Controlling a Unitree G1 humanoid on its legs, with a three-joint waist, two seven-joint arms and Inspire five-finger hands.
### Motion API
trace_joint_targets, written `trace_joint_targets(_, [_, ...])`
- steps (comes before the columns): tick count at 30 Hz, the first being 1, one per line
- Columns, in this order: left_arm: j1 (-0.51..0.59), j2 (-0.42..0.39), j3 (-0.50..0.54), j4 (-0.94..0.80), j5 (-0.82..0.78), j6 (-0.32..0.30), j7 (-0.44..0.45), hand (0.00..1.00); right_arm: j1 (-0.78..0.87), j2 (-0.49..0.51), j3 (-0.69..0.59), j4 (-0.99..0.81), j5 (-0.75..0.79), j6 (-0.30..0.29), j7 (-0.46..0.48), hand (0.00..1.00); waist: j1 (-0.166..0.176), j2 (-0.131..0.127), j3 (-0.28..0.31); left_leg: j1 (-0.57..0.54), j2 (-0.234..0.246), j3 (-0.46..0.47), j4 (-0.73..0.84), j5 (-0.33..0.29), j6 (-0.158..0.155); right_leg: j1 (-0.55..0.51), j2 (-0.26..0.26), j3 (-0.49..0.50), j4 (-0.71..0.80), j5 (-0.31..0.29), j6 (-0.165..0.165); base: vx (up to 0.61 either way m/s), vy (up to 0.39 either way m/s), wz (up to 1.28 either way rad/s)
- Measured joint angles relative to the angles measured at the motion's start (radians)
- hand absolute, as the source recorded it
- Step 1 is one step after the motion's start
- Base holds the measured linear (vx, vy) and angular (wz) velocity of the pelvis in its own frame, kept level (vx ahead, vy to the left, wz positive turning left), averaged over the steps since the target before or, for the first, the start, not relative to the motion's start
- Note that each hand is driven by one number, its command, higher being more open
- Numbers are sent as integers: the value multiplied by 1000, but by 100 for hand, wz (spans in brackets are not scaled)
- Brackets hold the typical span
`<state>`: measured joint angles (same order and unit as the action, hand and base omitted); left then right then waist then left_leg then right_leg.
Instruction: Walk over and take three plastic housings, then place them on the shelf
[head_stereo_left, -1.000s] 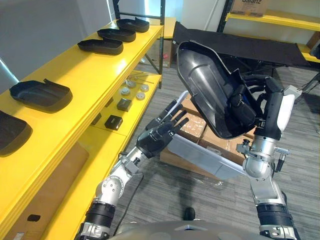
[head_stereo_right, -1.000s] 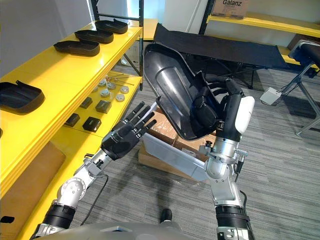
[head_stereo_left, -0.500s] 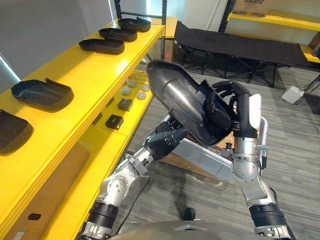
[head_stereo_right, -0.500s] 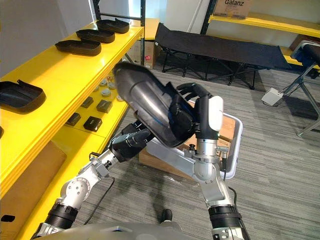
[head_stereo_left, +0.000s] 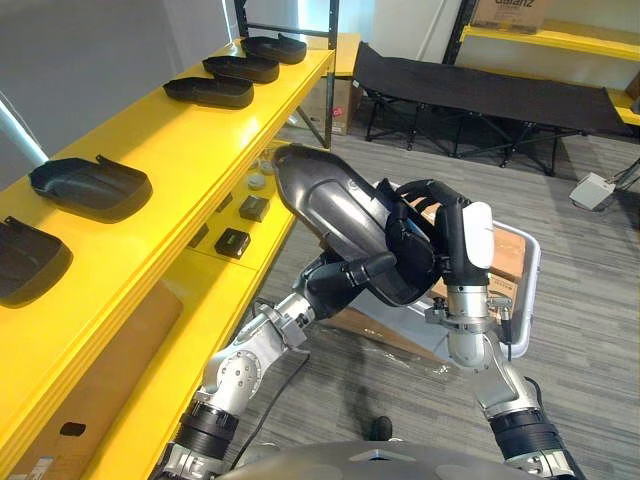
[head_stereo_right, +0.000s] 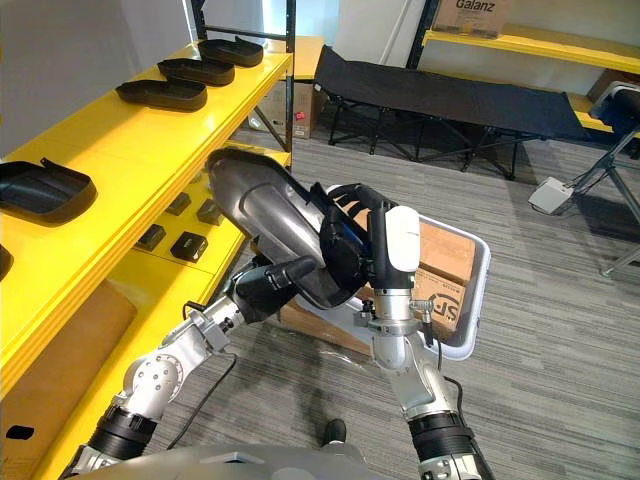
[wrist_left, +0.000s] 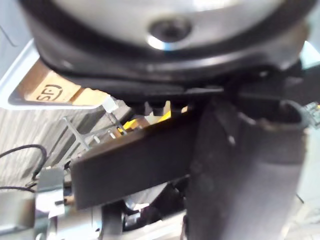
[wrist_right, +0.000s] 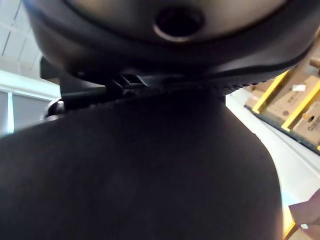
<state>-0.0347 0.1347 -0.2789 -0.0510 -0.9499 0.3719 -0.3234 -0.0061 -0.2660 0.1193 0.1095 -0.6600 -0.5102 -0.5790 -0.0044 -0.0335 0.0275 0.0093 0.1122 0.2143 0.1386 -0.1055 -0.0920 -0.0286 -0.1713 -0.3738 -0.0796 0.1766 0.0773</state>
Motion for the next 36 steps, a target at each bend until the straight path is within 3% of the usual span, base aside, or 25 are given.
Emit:
trace_joint_targets(6, [1, 2, -20, 0, -34, 2, 94, 100, 14, 7, 10, 12, 1, 1, -8, 0, 6, 0, 0, -1, 0, -5, -1, 1, 0, 2, 0, -7, 0, 0, 0, -11, 14, 3])
trace_joint_targets(7, [1, 2, -20, 0, -34, 2, 101, 0, 14, 7, 12, 12, 1, 1, -12, 0, 6, 0, 0, -1, 0, -5, -1, 1, 0, 3, 0, -8, 0, 0, -1, 0, 0, 0])
trace_joint_targets(17, [2, 3, -13, 33, -77, -2, 159, 0, 23, 6, 56, 0, 41, -14, -39, 0, 3, 0, -6, 1, 1, -5, -2, 1, -1, 3, 1, -7, -1, 0, -1, 0, 0, 0])
trace_joint_targets(21, [2, 6, 3, 94, -117, -51, 193, 0, 31, 1, 110, -19, 40, -47, -42, 0, 3, -1, -9, 1, 1, -5, -1, 1, -1, 3, 2, -7, -5, 0, -1, 0, 0, 0])
trace_joint_targets(30, [2, 23, -47, 101, -286, -146, 169, 0, 29, 7, 153, -58, 43, -49, -106, 0, 16, -21, -25, 0, 0, -7, 0, 1, -2, 3, 1, -9, -5, -3, -4, 0, 0, 0])
trace_joint_targets(31, [2, 23, -55, 101, -307, -159, 168, 0, 30, 7, 158, -65, 43, -48, -110, 100, 15, -22, -26, 0, 0, -7, 1, 1, -2, 3, 1, -10, -5, -3, -6, 0, 0, 0])
trace_joint_targets(36, [2, 22, -56, 100, -317, -243, 144, 0, 44, 5, 206, -76, 43, -65, -133, 100, 8, -22, -26, 0, 3, -10, 0, 1, -4, 4, 4, -15, -5, -9, -14, 0, 0, 1])
